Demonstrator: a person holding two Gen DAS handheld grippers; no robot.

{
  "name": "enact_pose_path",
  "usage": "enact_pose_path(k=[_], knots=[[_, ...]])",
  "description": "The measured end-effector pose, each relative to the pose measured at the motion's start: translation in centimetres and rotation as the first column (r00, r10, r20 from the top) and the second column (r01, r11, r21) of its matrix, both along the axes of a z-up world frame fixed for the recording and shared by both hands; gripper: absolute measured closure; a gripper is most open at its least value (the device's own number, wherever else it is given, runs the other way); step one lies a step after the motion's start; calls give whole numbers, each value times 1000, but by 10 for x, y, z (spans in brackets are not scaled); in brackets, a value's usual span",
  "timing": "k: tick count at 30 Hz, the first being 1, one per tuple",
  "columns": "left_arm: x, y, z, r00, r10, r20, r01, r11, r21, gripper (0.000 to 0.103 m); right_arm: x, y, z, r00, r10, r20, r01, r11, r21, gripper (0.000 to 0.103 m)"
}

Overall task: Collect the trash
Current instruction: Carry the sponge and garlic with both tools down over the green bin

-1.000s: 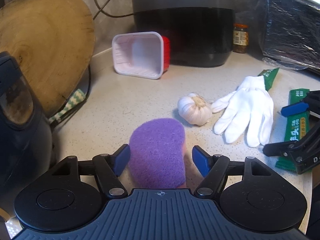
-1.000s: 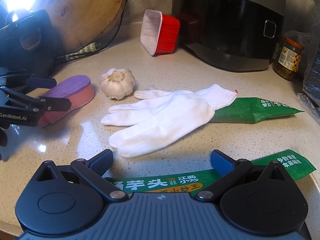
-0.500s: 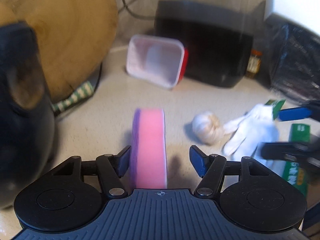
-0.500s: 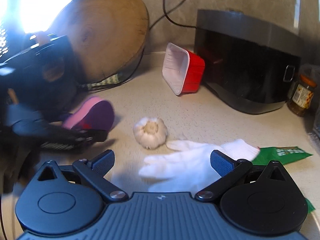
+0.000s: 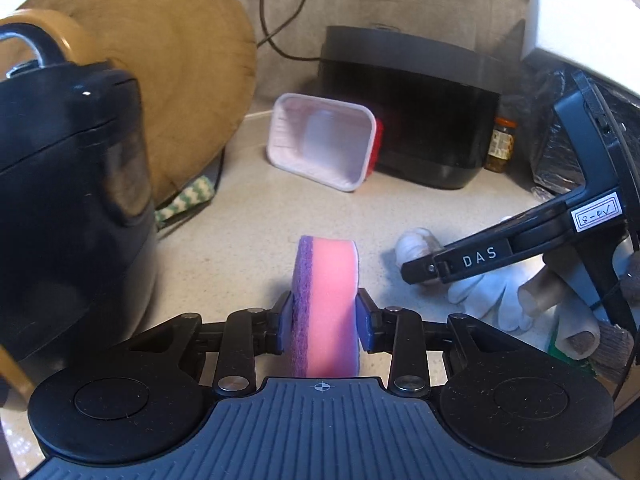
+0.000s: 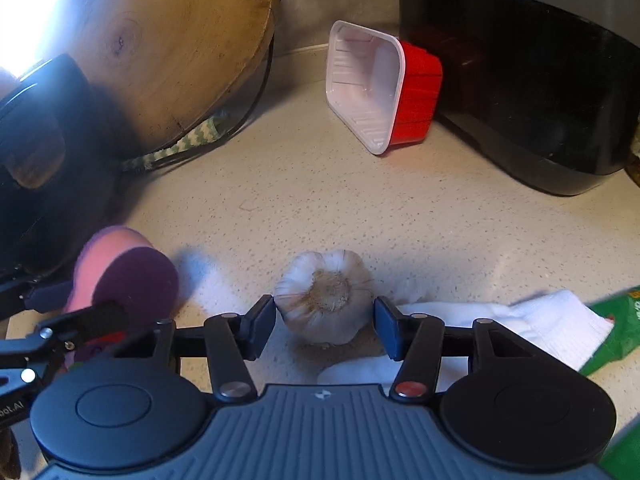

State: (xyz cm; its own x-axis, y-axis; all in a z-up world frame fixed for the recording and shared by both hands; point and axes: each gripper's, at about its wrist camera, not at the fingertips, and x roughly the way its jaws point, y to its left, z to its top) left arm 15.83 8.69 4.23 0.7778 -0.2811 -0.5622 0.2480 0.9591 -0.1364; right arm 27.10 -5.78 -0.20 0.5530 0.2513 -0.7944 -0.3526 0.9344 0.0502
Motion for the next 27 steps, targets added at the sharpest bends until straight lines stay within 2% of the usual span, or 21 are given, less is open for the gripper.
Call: enact_pose_path(k=[5, 9, 16, 21, 24, 27], knots=[[-13, -3, 11, 999, -1, 38, 0, 1000, 19, 66, -18, -4, 14, 1000, 11, 10, -11, 999, 44, 49], [-32, -17, 22, 998, -23, 64, 21, 999, 32, 66, -45, -16, 35, 998, 20, 51, -24, 996, 81, 50], [-73, -72, 40, 984, -127, 123, 120, 991, 57, 66, -120, -76, 68, 985, -53, 164, 22, 983, 181, 50], [-106, -122, 47, 962, -231, 146, 229, 973, 30, 66, -181, -130, 78, 946, -166, 279, 119, 977, 179, 50], [-127, -158, 40, 942, -300, 153, 304, 953, -4, 66, -210, -165, 74, 923, -250, 292, 204, 962, 179, 50], [-143, -194, 16, 919, -376, 122, 384, 921, -56, 66, -239, -202, 59, 896, -339, 285, 298, 938, 178, 50]])
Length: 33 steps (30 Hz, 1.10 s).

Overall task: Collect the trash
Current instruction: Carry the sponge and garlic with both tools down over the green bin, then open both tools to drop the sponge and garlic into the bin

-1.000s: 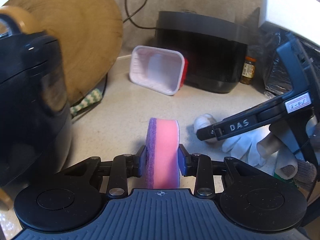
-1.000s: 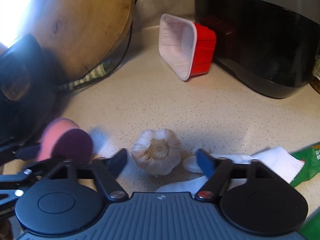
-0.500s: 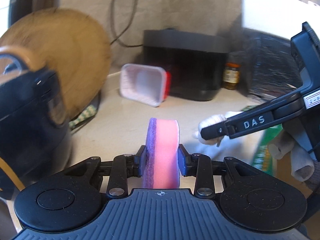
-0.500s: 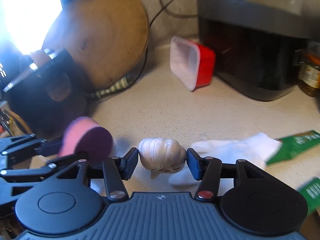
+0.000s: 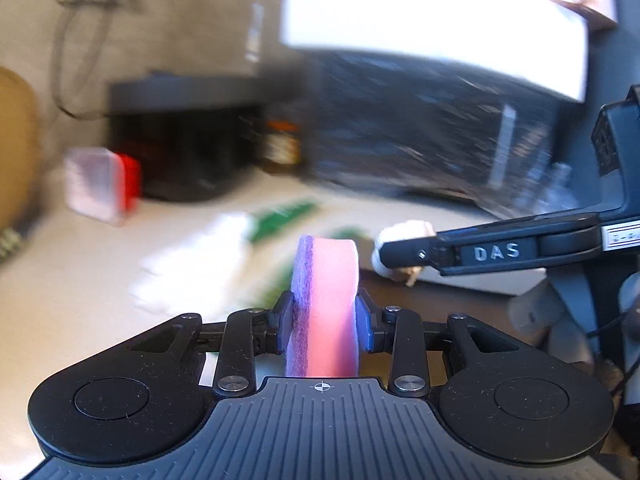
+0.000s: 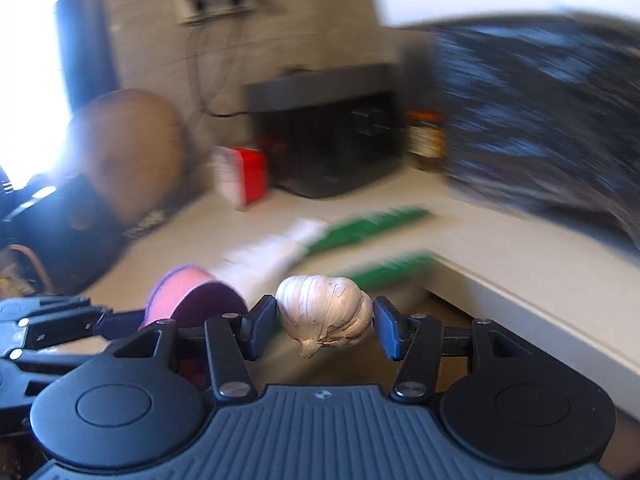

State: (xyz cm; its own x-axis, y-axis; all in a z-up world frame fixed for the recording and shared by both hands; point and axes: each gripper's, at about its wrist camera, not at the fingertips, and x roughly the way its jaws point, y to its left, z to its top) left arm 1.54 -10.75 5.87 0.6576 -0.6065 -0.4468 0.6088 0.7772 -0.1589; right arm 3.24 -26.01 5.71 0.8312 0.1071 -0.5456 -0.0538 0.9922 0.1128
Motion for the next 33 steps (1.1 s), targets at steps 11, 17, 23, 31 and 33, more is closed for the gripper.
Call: enact_pose_path(k=[11, 17, 23, 31, 33], knots=[[18, -94, -192, 888, -162, -430, 170, 985, -21, 66, -44, -96, -142, 929, -273, -249, 275, 961, -28, 50], [49, -119, -308, 792, -113, -600, 155, 988, 19, 65, -26, -104, -206, 896, -293, -332, 287, 956, -70, 50], [70, -122, -390, 695, -16, -719, 54, 998, 30, 65, -7, -113, -257, 865, -266, -425, 275, 960, -40, 50], [69, -128, -415, 721, -32, -692, 73, 997, 30, 65, 3, -117, -298, 796, -245, -554, 274, 961, -32, 50], [64, -134, -416, 746, -55, -664, 126, 990, 59, 65, 4, -113, -304, 785, -230, -575, 260, 965, -31, 50]])
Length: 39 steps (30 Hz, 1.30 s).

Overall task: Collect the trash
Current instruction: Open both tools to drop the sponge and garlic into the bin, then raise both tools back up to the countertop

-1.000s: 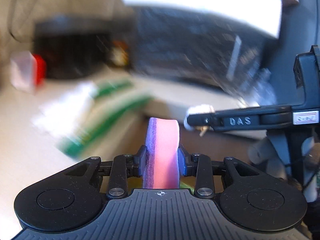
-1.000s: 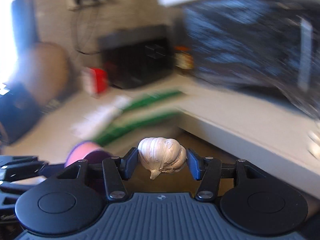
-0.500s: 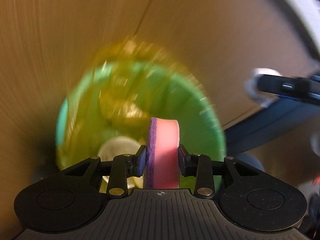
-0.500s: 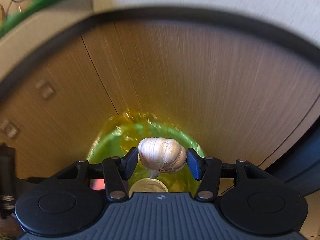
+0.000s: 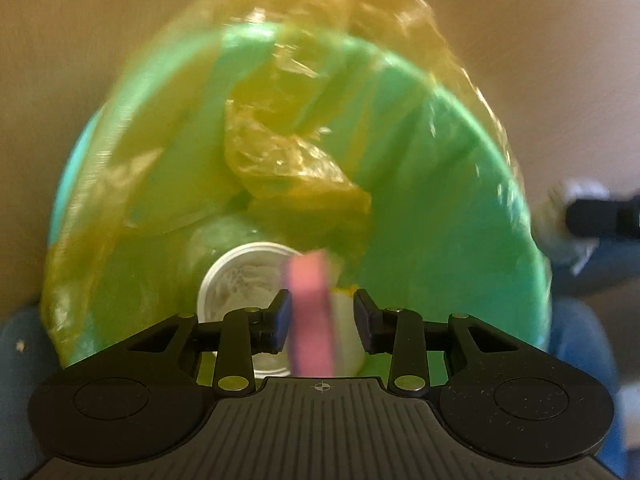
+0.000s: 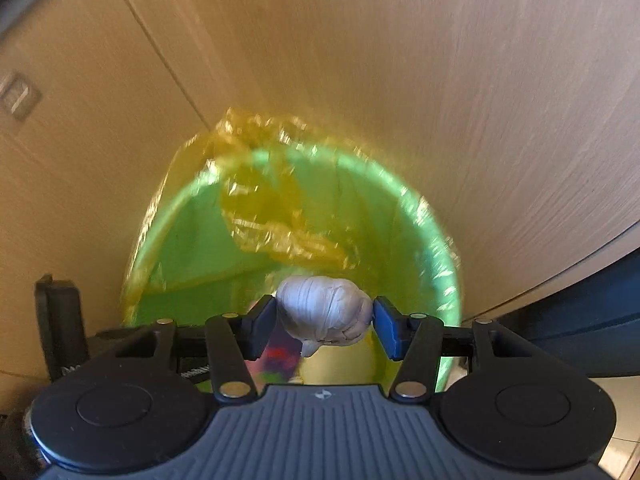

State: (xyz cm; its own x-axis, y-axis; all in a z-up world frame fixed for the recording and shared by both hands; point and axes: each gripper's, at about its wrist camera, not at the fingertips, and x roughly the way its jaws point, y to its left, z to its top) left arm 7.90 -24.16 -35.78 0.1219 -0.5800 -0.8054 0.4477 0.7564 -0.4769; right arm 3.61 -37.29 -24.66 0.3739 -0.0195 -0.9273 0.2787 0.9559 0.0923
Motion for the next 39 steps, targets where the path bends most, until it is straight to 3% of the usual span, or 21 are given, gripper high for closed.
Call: enact_pose_path(k=[5, 11, 14, 19, 28, 34, 39], knots=[[-11, -4, 5, 995, -57, 78, 57, 998, 5, 65, 9, 4, -13, 999, 17, -42, -15, 998, 58, 50], [5, 26, 25, 994, 86, 74, -82, 995, -59, 65, 21, 8, -25, 994, 41, -98, -24, 985, 170, 49], [9, 39, 35, 988, 143, 58, -137, 986, -90, 65, 22, 17, -19, 994, 95, -59, -81, 975, 207, 35], [6, 44, 41, 987, 150, 60, -145, 986, -80, 65, 17, 22, -10, 996, 89, -24, -85, 986, 141, 32], [0, 46, 50, 982, 164, 97, -158, 985, -69, 65, 15, -6, -7, 999, -22, -27, 25, 989, 143, 31], [-13, 46, 67, 976, 135, 173, -128, 991, -47, 65, 11, -13, -3, 998, -61, -12, 62, 994, 89, 32], [-29, 39, 93, 955, 107, 277, -111, 994, 1, 65, 10, -11, 0, 998, -63, 7, 63, 997, 38, 32]])
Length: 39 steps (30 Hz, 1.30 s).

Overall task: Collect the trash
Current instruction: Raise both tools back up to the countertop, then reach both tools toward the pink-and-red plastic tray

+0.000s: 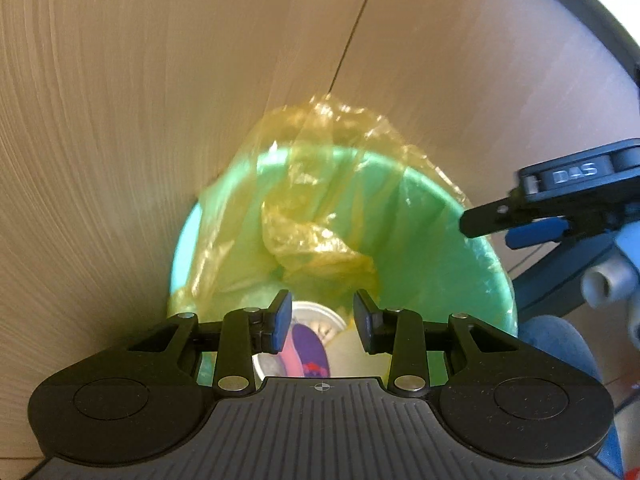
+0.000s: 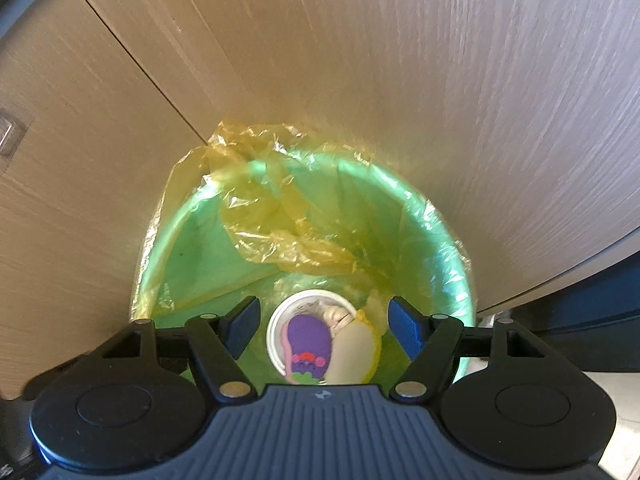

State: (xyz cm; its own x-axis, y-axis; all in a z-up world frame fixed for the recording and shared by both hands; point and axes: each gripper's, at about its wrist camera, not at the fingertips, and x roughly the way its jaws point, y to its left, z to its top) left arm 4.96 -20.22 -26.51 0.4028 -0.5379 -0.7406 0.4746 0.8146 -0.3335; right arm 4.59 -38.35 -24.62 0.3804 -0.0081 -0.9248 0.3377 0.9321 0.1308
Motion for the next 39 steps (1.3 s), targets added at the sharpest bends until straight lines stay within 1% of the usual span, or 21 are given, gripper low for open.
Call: enact_pose_path(k=[4, 7, 9, 10, 12, 15, 18, 19, 21, 23, 24, 26, 28, 30, 31, 33, 34, 37, 39], knots=[[-10, -2, 23, 999, -6, 42, 6, 1000, 1, 65, -3, 2, 7, 1000, -9, 24, 11, 997, -74, 32], [-18, -4, 40, 997, -22, 73, 22, 1000, -2, 65, -6, 4, 11, 999, -12, 51, 20, 988, -154, 31], [-23, -4, 56, 996, -32, 79, 33, 999, -9, 65, -8, 8, 15, 997, -6, 73, 21, 978, -208, 31], [-26, -2, 68, 995, -35, 88, 38, 999, -27, 65, -10, 10, 18, 996, -1, 88, 21, 973, -229, 31], [-32, 7, 97, 990, -42, 135, 51, 997, -62, 65, -16, 15, 28, 990, 17, 138, 20, 964, -265, 32], [-41, 31, 157, 976, -34, 215, 59, 992, -111, 65, -25, 27, 55, 968, 61, 245, 22, 946, -323, 32], [-46, 63, 222, 966, -28, 258, 73, 983, -168, 65, -23, 46, 101, 932, 156, 326, -32, 934, -356, 32], [-46, 74, 243, 962, -24, 274, 74, 982, -175, 65, -20, 53, 122, 914, 189, 359, -46, 928, -369, 32], [-44, 97, 283, 950, -6, 312, 64, 982, -178, 65, -13, 67, 169, 862, 250, 440, -72, 921, -382, 32], [-37, 119, 317, 927, 29, 373, 29, 988, -150, 65, -5, 80, 215, 815, 289, 502, -85, 917, -391, 31], [-32, 130, 330, 912, 58, 405, -6, 992, -128, 65, 1, 86, 237, 794, 304, 526, -89, 915, -393, 30], [-17, 154, 350, 887, 121, 445, -84, 991, -102, 65, 16, 101, 274, 764, 335, 552, -119, 913, -389, 28], [-2, 178, 363, 868, 185, 461, -153, 983, -106, 65, 39, 117, 303, 750, 365, 552, -173, 913, -369, 27], [16, 200, 372, 854, 258, 452, -230, 966, -118, 65, 70, 137, 320, 754, 401, 520, -237, 905, -354, 27], [24, 210, 374, 850, 293, 439, -264, 956, -126, 65, 88, 150, 325, 761, 412, 502, -251, 899, -358, 27], [39, 229, 375, 844, 342, 414, -312, 940, -140, 65, 124, 175, 329, 772, 435, 464, -271, 885, -378, 27], [46, 238, 373, 843, 352, 407, -323, 936, -140, 65, 143, 193, 329, 773, 452, 445, -290, 876, -387, 27], [65, 256, 367, 839, 365, 403, -344, 930, -126, 65, 199, 236, 330, 775, 480, 411, -342, 865, -366, 27], [81, 260, 361, 841, 367, 398, -359, 928, -97, 65, 240, 267, 326, 787, 484, 383, -365, 865, -345, 27]])
